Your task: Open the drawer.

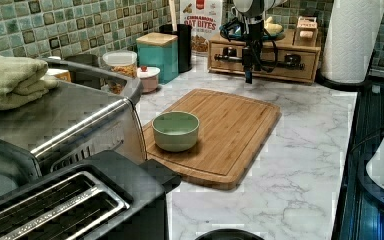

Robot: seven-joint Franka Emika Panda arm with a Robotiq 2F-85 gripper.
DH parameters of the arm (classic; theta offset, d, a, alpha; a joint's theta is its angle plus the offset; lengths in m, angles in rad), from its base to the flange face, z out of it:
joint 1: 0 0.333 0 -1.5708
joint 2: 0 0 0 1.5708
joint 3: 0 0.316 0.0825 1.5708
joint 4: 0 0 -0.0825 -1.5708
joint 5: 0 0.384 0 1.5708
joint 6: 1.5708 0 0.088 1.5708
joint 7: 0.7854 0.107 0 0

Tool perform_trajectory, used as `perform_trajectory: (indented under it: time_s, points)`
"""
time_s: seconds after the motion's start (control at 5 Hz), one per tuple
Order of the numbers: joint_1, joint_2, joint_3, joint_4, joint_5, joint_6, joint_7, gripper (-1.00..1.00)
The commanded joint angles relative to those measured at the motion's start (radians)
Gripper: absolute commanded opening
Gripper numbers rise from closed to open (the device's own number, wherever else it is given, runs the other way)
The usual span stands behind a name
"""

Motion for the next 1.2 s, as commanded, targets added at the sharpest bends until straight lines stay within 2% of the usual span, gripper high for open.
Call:
perform_trajectory:
  time_s: [0.2,0.6,0.8,1.2]
  points:
    - [0.022,-0.056,0.212,-0.133,0.188,0.032,-0.174,1.0]
    - [0.149,-0.205,0.28,-0.334,0.176,0.06,0.076,1.0]
    - [0.178,-0.238,0.283,-0.357,0.13,0.03,0.114,1.0]
    - [0.229,-0.243,0.25,-0.359,0.116,0.043,0.149,1.0]
